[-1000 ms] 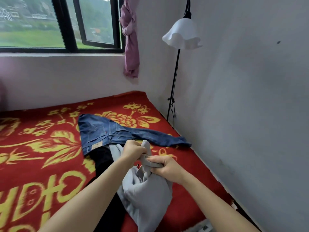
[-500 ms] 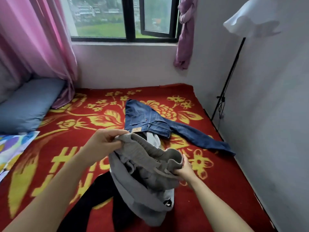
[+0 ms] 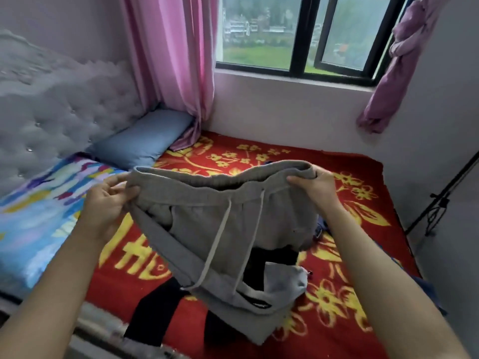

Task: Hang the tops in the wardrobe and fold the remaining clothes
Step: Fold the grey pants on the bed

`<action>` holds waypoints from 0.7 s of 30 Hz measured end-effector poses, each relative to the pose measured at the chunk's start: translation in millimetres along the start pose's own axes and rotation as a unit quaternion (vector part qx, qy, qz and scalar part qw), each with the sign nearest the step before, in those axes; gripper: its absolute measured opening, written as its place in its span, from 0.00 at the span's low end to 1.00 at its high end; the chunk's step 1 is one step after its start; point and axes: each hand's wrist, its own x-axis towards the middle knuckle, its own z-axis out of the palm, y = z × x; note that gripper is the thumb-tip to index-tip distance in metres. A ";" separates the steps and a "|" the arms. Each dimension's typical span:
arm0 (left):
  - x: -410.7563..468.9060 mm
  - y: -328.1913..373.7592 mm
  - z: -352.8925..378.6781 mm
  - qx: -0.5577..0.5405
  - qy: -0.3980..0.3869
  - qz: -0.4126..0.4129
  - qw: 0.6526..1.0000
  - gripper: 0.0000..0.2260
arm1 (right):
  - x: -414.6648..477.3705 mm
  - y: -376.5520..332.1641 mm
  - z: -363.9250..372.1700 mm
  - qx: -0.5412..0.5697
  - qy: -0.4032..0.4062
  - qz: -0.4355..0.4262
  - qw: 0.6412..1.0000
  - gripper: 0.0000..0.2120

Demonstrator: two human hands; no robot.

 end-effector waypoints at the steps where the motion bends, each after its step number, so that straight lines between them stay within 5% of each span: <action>1: 3.2 10.1 -2.4 -0.012 0.008 0.019 1.000 0.21 | 9.7 -22.4 2.0 -0.004 0.020 -0.040 0.999 0.10; 5: 12.2 56.5 -15.3 -0.029 0.061 0.122 0.990 0.23 | 35.0 -100.6 16.0 -0.011 0.072 -0.186 0.980 0.11; 9: 18.0 74.5 -42.3 -0.050 0.144 0.163 0.975 0.18 | 49.0 -126.9 44.6 0.020 0.051 -0.232 0.971 0.12; 15: 24.1 -11.8 -81.8 0.086 0.202 0.038 0.975 0.10 | 58.6 -34.8 111.3 -0.049 -0.118 -0.093 0.987 0.09; 21: 25.5 -123.6 -126.4 0.171 0.193 -0.095 0.961 0.09 | 36.6 67.8 179.2 -0.164 -0.223 0.085 0.957 0.09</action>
